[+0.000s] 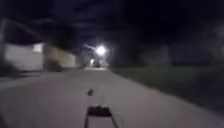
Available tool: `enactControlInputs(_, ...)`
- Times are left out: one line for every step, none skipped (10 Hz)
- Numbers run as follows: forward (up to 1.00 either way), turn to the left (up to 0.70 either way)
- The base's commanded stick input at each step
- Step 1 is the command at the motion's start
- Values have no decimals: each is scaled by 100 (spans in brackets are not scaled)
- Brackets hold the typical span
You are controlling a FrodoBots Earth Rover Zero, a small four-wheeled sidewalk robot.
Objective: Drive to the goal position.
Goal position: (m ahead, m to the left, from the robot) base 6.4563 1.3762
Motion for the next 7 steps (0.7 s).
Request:
enactControlInputs(70, 0)
enactControlInputs(70, 0)
enactControlInputs(70, 0)
enactControlInputs(70, 0)
enactControlInputs(70, 0)
enactControlInputs(70, 0)
enactControlInputs(70, 0)
